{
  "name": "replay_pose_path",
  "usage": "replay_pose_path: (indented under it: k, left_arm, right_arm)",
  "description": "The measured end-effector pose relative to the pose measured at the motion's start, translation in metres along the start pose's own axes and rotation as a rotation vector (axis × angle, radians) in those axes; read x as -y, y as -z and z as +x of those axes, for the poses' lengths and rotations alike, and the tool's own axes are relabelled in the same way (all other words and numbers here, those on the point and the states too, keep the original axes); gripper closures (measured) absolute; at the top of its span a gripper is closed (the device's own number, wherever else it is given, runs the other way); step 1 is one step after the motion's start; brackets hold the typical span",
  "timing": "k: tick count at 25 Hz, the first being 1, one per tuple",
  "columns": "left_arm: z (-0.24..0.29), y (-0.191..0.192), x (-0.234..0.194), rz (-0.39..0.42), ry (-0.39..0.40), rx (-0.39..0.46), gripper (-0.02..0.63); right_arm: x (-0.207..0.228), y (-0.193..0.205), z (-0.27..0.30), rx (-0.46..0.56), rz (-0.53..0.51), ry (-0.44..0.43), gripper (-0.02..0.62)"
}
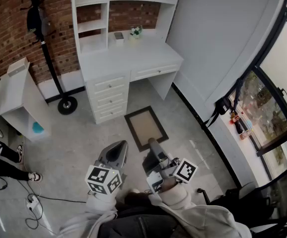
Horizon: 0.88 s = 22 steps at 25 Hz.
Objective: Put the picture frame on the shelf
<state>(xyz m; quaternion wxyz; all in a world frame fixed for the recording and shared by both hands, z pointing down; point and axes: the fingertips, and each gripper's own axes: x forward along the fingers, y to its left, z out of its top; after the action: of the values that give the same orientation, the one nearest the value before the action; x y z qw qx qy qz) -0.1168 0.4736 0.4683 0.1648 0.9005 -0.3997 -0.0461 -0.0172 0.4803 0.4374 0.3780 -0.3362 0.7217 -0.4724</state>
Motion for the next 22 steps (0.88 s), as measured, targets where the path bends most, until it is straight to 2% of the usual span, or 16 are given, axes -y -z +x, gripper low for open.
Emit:
replay_pose_path:
  k: [9,16,22]
  left_arm:
    - [0.029,0.016,0.026,-0.013,-0.028,-0.019,0.601]
    - [0.044,0.021,0.047,0.005,-0.036,-0.036,0.601]
    - [0.050,0.023,0.056,0.007,-0.043,-0.058,0.601]
  right_arm:
    - [0.019,-0.036,-0.021,0.001,0.044,0.037,0.526]
    - [0.025,-0.055,-0.035,-0.012,0.004,0.051,0.526]
    - [0.026,-0.064,-0.039,-0.004,0.031,0.048,0.528]
